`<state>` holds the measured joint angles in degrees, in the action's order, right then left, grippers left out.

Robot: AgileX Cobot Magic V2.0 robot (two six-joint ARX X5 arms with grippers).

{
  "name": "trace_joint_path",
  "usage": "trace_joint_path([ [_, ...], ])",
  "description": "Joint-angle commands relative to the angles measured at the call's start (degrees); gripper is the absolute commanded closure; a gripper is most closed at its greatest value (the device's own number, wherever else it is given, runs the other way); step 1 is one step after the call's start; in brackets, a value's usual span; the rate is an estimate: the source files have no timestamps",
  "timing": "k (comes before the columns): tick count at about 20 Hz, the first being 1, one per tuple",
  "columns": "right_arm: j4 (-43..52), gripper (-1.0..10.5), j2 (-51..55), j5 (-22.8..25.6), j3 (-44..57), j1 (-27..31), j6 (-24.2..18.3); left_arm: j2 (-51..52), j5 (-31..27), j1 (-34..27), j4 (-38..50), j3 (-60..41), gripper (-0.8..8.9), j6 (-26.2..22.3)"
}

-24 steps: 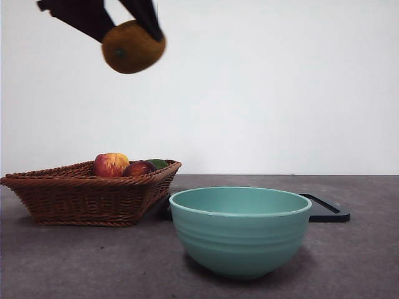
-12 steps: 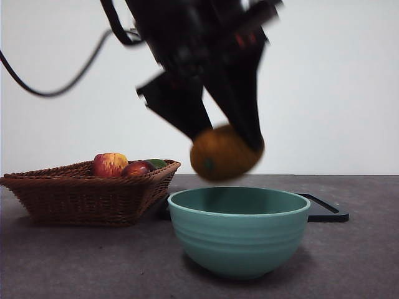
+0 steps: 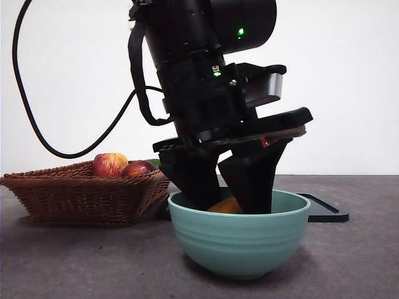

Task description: Pick up the wifruite, put it on the bowl, pick up the plate, put it on desk

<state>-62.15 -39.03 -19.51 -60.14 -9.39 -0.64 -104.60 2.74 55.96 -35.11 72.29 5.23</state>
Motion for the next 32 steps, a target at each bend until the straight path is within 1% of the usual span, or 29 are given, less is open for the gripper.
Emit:
trace_joint_path([
  [1,0.37,5.2,-0.2,0.02,-1.05,-0.28,0.44,-1.44,-0.2,0.87,0.24,1.27,4.61,-0.04],
  [6,0.37,5.2,-0.2,0.02,-1.07,-0.28,0.44,0.68,-0.17,1.11,0.26,1.31,4.63,0.37],
  [9,0.37,5.2,-0.2,0.02,-1.05,-0.28,0.44,6.34,-0.17,1.05,-0.02,1.31,4.64,0.44],
  [12,0.35,5.2,-0.2,0.02,-1.05,-0.28,0.44,14.36,-0.2,0.17,-0.85,1.31,4.64,0.44],
  [16,0.35,5.2,-0.2,0.0,-1.05,-0.28,0.44,25.57,-0.22,-2.75,-3.15,1.31,4.63,1.07],
  [20,0.35,5.2,-0.2,0.0,-1.05,-0.28,0.44,33.79,-0.22,-6.8,-8.31,1.29,4.61,2.01],
  [23,0.35,5.2,-0.2,-0.07,-1.05,-0.28,0.48,38.95,-0.22,-9.7,-10.25,0.92,4.61,3.45],
  [27,0.35,5.2,-0.2,-1.01,-1.05,-0.31,0.63,46.29,-0.2,-12.72,-10.29,-3.89,4.61,5.51],
  [30,0.35,5.2,-0.2,-2.73,-1.05,-0.31,0.68,53.11,-0.13,-14.32,-10.1,-11.82,4.61,7.58],
  [32,0.33,5.2,-0.2,-3.48,-1.05,-0.31,1.03,57.51,1.64,-14.38,-10.01,-16.9,4.61,9.22],
])
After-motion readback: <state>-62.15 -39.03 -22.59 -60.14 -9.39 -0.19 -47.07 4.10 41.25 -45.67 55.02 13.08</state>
